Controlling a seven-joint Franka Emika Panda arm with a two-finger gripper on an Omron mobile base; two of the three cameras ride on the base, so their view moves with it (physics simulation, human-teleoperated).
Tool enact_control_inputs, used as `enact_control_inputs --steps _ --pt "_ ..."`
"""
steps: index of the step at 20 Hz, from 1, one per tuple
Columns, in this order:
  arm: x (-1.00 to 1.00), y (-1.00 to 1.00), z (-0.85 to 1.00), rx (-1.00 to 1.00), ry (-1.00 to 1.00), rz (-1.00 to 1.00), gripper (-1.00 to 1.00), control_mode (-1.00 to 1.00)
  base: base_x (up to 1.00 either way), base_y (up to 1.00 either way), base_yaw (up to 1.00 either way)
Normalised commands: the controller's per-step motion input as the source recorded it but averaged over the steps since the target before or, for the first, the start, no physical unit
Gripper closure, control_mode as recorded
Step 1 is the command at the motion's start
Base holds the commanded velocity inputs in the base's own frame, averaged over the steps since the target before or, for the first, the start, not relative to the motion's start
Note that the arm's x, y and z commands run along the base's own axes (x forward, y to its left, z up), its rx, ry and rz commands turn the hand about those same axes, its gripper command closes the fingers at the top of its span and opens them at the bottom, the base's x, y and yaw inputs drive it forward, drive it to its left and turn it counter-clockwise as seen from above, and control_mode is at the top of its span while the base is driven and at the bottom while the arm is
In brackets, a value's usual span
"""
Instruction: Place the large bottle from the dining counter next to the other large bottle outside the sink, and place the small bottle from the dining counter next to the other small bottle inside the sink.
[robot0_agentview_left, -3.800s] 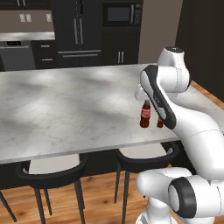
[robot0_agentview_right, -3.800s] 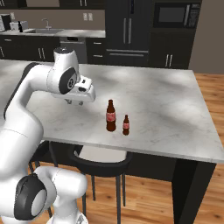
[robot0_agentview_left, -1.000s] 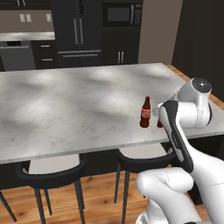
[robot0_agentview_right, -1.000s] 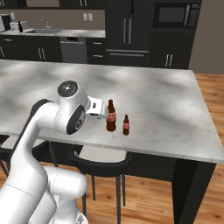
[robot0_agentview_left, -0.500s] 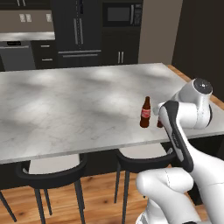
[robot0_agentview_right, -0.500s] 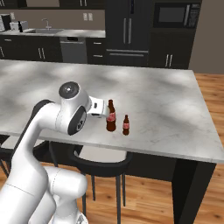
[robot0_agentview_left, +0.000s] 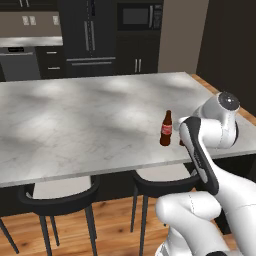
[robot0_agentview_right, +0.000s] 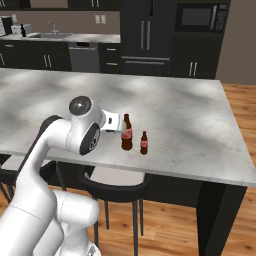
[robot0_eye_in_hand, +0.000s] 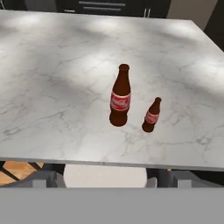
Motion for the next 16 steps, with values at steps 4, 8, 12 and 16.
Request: enact_control_inputs --steps 4,8,12,16 --pt "0.34 0.0 -0.03 0.0 0.0 -0.01 -1.0 -1.0 0.0 0.0 0.0" --pt "0.32 0.0 -0.09 0.0 0.0 -0.01 -1.0 -1.0 0.0 0.0 0.0" --pt "0.22 0.0 -0.2 0.0 0.0 0.0 -1.0 -1.0 0.0 0.0 0.0" --pt "0.23 0.0 -0.23 0.0 0.0 0.0 -1.0 -1.0 0.0 0.0 0.0"
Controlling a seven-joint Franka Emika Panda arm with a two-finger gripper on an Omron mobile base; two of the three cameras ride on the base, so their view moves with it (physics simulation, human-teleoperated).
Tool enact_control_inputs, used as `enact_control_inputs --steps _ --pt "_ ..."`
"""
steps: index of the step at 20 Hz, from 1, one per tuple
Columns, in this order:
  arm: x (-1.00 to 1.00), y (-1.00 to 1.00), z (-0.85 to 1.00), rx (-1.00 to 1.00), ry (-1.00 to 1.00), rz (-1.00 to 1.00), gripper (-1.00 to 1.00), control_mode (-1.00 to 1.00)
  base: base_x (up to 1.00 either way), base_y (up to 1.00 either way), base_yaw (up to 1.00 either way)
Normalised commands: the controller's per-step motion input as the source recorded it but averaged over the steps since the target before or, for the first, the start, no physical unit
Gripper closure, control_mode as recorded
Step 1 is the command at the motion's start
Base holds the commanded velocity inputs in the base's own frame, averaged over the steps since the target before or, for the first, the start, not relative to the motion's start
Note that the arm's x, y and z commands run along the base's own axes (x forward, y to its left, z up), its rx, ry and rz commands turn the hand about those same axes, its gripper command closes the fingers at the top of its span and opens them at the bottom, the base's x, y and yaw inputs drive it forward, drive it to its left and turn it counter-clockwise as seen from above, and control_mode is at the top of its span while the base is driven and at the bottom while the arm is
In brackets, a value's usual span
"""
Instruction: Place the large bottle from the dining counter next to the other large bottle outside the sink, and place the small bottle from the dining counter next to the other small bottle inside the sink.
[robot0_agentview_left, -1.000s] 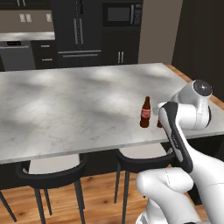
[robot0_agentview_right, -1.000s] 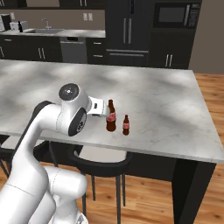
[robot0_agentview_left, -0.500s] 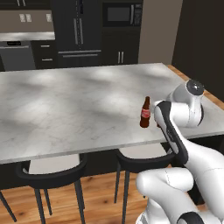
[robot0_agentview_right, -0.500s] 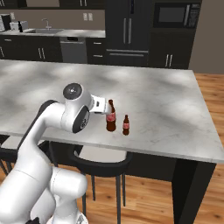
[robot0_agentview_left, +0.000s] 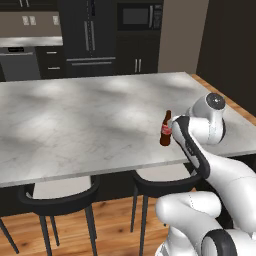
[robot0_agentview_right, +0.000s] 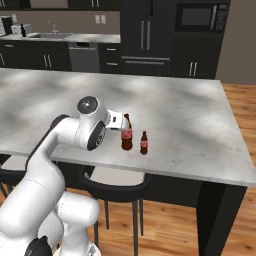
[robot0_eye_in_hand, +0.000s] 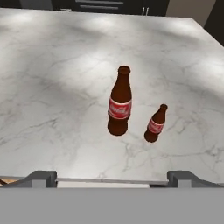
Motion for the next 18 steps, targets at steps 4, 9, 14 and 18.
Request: enact_control_inputs --steps 4,9,14,18 --pt "0.26 0.0 -0.08 0.0 0.0 0.0 -1.0 -1.0 0.0 0.0 0.0" --pt "0.26 0.0 -0.05 0.0 0.0 0.0 -1.0 -1.0 0.0 0.0 0.0" --pt "0.22 0.0 -0.08 0.0 0.0 0.0 -1.0 -1.0 0.0 0.0 0.0" --pt "0.21 -0.01 -0.09 0.0 0.0 0.0 -1.0 -1.0 0.0 0.0 0.0"
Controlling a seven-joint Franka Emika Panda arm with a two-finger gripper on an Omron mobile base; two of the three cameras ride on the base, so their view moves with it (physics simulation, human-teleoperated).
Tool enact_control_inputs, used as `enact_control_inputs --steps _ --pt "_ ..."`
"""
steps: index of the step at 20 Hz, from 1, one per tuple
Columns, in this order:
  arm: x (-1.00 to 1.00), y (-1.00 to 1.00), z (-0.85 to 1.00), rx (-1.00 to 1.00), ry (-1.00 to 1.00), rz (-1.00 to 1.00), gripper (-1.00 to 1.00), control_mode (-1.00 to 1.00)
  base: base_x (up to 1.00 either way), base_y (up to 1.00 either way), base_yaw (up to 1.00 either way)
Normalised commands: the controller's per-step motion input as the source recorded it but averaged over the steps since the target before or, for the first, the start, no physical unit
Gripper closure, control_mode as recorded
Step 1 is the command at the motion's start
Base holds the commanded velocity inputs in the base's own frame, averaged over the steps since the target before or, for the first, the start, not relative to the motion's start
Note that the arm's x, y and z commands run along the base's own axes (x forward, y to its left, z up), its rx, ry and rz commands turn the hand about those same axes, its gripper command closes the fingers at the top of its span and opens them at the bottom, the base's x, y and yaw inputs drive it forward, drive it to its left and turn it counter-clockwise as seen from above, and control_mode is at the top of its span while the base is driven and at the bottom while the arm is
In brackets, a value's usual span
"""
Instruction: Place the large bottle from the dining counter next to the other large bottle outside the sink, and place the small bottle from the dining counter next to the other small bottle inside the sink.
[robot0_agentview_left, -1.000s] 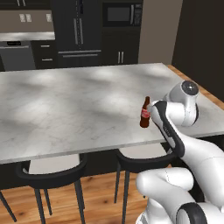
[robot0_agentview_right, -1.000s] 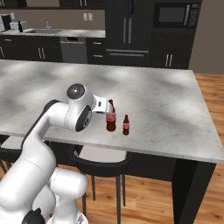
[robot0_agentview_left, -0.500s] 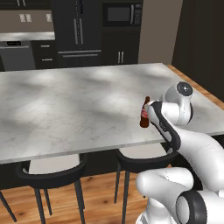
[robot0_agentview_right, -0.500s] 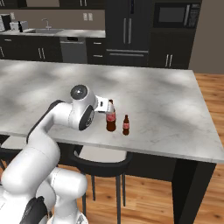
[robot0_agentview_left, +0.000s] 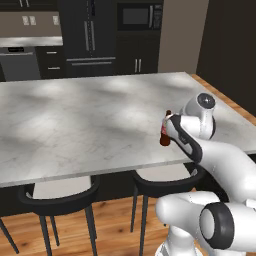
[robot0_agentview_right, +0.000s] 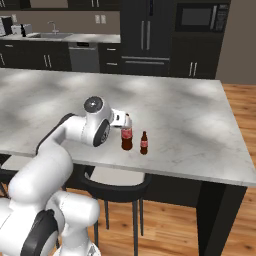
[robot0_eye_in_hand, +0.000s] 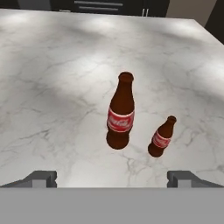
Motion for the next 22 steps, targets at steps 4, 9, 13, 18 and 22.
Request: enact_control_inputs --steps 4,9,13,18,22 --pt "0.28 -0.03 -0.12 0.0 0.0 0.0 -1.0 -1.0 0.0 0.0 0.0" --pt "0.23 -0.04 -0.11 0.0 0.0 0.0 -1.0 -1.0 0.0 0.0 0.0" --pt "0.17 -0.08 -0.08 0.0 0.0 0.0 -1.0 -1.0 0.0 0.0 0.0" --pt "0.2 -0.08 -0.06 0.0 0.0 0.0 -1.0 -1.0 0.0 0.0 0.0" --pt "0.2 0.0 -0.03 0.0 0.0 0.0 -1.0 -1.0 0.0 0.0 0.0"
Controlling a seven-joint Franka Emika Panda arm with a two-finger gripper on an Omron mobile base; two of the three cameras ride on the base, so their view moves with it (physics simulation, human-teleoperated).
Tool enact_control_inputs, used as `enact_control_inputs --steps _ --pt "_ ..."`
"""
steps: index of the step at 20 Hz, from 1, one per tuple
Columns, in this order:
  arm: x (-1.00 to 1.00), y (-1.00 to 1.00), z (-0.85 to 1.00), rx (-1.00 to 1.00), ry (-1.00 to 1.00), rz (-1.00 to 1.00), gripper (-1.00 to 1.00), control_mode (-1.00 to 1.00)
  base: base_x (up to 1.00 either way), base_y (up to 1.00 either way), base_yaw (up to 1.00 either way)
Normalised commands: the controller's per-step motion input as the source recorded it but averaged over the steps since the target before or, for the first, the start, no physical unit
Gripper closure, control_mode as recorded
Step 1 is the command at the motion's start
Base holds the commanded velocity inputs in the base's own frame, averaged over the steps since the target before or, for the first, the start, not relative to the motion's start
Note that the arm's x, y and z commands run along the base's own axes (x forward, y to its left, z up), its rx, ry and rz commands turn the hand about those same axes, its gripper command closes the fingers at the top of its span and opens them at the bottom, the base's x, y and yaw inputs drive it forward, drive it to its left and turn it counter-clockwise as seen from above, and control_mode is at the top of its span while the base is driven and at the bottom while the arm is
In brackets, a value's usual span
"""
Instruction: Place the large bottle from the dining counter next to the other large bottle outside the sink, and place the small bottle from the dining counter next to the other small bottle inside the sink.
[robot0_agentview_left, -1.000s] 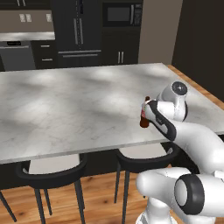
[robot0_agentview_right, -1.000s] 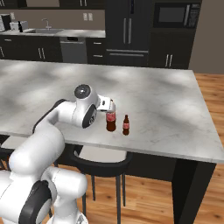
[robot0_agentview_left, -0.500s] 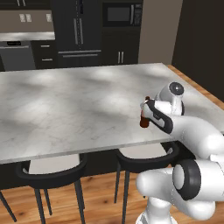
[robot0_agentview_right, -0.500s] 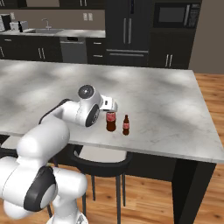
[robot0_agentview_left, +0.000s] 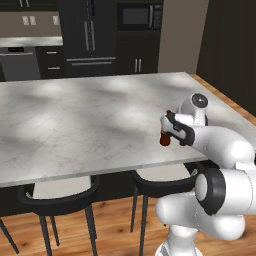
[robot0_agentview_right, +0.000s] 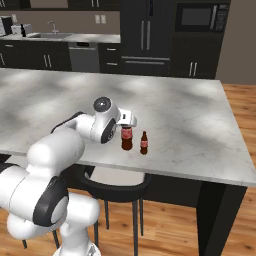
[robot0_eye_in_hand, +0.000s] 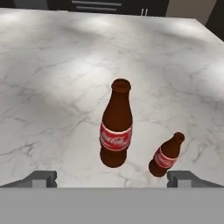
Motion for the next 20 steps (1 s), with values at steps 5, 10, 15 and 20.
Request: enact_control_inputs --steps 5,10,15,20 --pt "0.18 0.0 -0.05 0.0 0.0 0.0 -1.0 -1.0 0.0 0.0 0.0" --pt "0.15 0.0 -0.11 0.0 0.0 0.0 -1.0 -1.0 0.0 0.0 0.0" --pt "0.2 0.0 -0.15 0.0 0.0 0.0 -1.0 -1.0 0.0 0.0 0.0" --pt "0.21 0.0 -0.14 0.0 0.0 0.0 -1.0 -1.0 0.0 0.0 0.0"
